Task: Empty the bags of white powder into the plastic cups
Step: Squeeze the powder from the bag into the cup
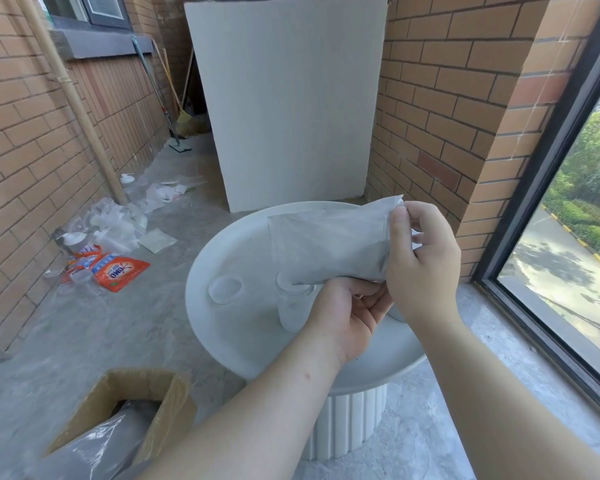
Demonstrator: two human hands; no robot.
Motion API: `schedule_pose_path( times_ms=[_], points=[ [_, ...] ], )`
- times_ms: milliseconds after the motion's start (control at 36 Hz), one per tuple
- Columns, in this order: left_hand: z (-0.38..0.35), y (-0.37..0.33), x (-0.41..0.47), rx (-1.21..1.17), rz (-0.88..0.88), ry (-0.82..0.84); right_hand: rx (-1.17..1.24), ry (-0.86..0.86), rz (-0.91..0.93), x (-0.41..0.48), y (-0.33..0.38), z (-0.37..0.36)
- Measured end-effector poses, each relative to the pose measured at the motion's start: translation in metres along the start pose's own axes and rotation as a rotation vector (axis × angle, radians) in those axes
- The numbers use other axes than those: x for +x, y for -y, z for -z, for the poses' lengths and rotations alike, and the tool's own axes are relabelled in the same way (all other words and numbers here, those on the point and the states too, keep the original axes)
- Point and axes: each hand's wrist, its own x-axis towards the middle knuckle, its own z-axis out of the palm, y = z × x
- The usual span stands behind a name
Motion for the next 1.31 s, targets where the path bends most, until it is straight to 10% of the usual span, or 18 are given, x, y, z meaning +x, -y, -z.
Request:
schedule_pose_path(
  times_ms=[1306],
  points=[
    [-0.005, -0.006, -0.004, -0.052, -0.042, -0.031, 0.041, 0.068, -0.023, -0.003, 0.019, -0.011]
  ],
)
